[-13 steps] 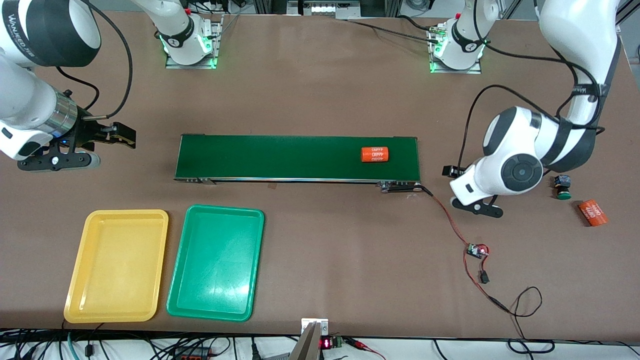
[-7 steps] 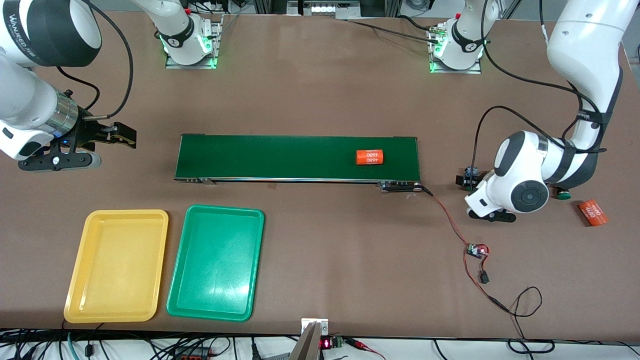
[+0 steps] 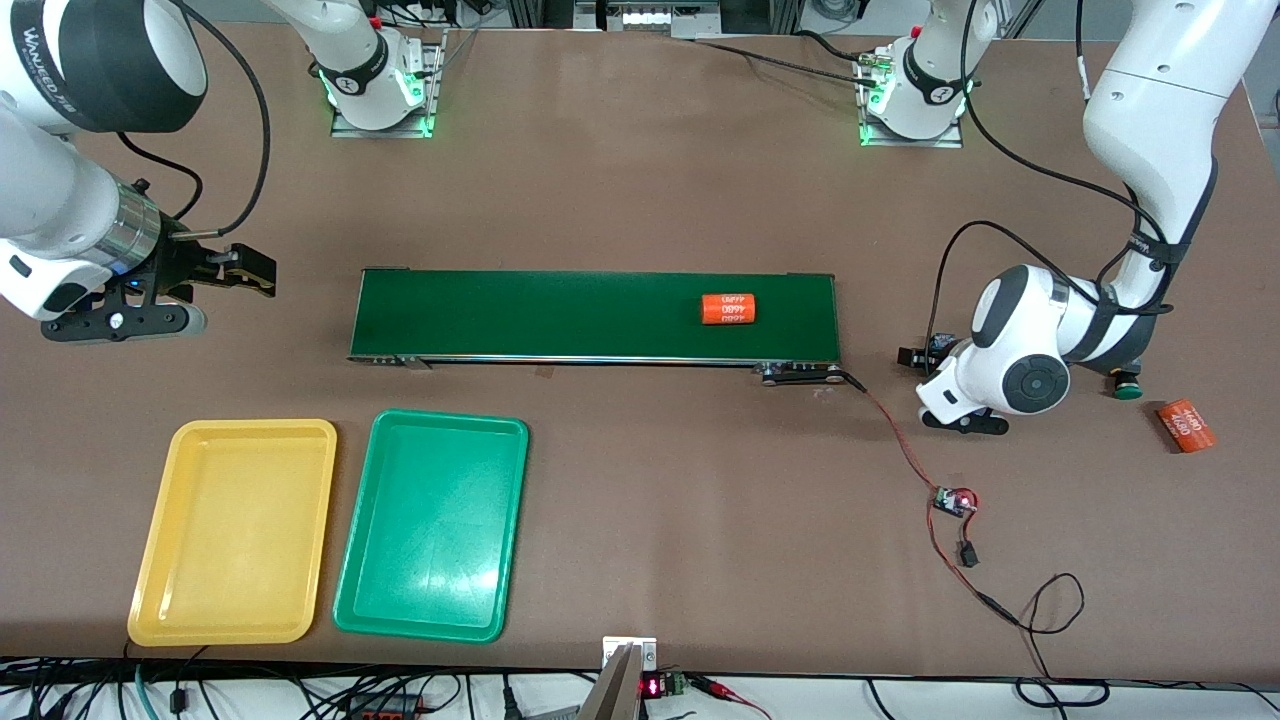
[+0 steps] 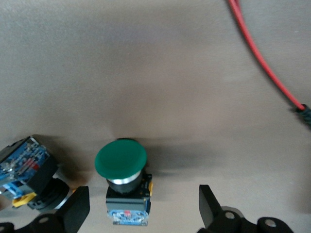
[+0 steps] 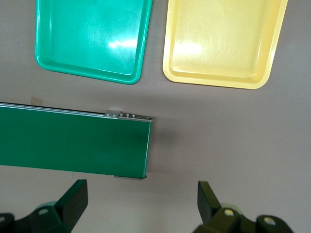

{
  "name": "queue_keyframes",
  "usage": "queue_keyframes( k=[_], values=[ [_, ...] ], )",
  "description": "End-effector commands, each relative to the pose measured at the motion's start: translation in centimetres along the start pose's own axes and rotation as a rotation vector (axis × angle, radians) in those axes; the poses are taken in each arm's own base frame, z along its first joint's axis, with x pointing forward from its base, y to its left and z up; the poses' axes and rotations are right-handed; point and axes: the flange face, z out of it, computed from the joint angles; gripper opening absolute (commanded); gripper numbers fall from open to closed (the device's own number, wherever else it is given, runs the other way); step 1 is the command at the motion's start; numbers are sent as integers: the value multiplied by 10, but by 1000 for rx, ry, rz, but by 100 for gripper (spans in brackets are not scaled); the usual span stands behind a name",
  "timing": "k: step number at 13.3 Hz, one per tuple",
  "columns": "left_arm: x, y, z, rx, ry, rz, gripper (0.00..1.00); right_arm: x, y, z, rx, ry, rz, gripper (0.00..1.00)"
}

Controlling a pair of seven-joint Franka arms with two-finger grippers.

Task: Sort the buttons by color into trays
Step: 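Return the left gripper and grasp a green-capped button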

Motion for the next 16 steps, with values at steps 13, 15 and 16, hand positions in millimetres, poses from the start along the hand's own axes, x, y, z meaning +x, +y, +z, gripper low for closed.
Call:
queue_keyframes(
  k=[13,15,16],
  values=[
    [-3,3,-23,5,50,11,12,-1,-3,-4,16,7,8,100],
    [-6,13,-52,21,43,23,10,-1,-2,-3,16,6,7,100],
    [-6,27,-66,22,49,39,10,-1,-2,-4,16,7,5,100]
  ],
)
